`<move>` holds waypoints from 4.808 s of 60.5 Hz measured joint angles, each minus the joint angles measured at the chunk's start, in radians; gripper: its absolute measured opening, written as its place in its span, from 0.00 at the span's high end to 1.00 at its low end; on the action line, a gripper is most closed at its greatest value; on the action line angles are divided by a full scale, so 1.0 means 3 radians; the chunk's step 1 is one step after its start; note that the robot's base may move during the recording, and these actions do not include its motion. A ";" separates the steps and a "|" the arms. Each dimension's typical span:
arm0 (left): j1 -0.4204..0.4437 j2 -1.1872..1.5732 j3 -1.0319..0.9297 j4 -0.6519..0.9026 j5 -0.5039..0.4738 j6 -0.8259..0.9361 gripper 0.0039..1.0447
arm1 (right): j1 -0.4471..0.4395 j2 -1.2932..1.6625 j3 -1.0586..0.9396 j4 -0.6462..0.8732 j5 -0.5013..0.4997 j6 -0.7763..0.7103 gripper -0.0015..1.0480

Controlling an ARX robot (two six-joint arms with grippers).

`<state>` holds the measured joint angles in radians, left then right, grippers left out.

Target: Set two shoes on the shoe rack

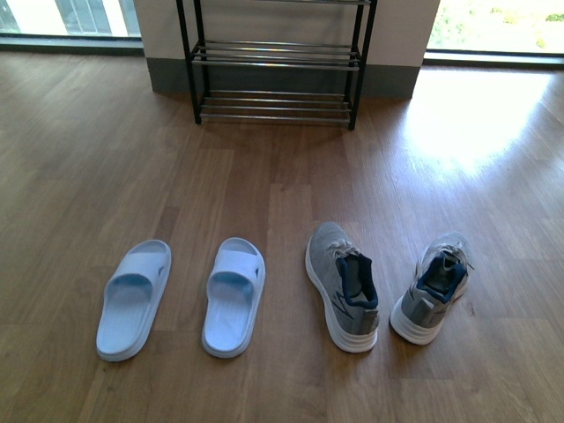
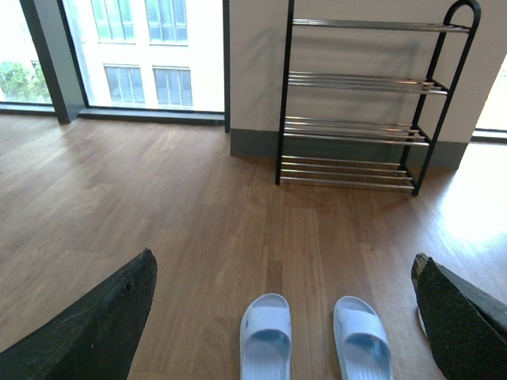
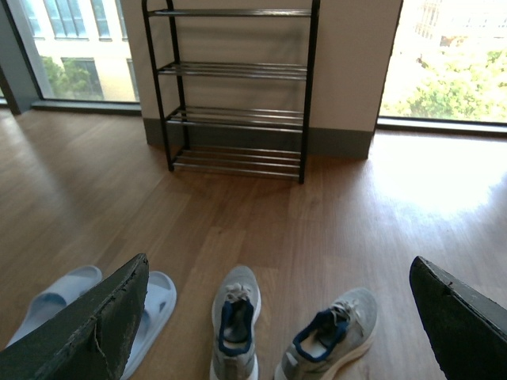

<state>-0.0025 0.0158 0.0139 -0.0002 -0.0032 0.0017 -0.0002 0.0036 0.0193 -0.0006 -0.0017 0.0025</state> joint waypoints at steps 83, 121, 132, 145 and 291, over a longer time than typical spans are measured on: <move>0.0000 0.0000 0.0000 0.0000 0.0010 0.0001 0.09 | -0.0436 0.3918 0.1068 0.1291 0.0258 0.0571 0.09; 0.0000 0.0000 0.0000 0.0000 0.0010 0.0001 0.09 | -0.0762 0.7891 0.2789 0.1551 0.0495 0.0441 0.09; 0.0000 0.0000 0.0000 0.0000 0.0010 0.0001 0.09 | -0.0827 0.8432 0.3332 0.1364 0.0465 0.0463 0.09; 0.0000 0.0000 0.0000 0.0000 0.0010 0.0001 0.09 | -0.0922 0.8804 0.3728 0.1259 0.0427 0.0451 0.09; 0.0000 0.0000 0.0000 0.0000 0.0010 0.0001 0.09 | -0.1690 0.3943 0.1219 0.0857 -0.1019 -0.0010 0.99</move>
<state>-0.0025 0.0158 0.0139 -0.0002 -0.0002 0.0021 -0.5072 1.1866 0.3851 0.2565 -0.3073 -0.0006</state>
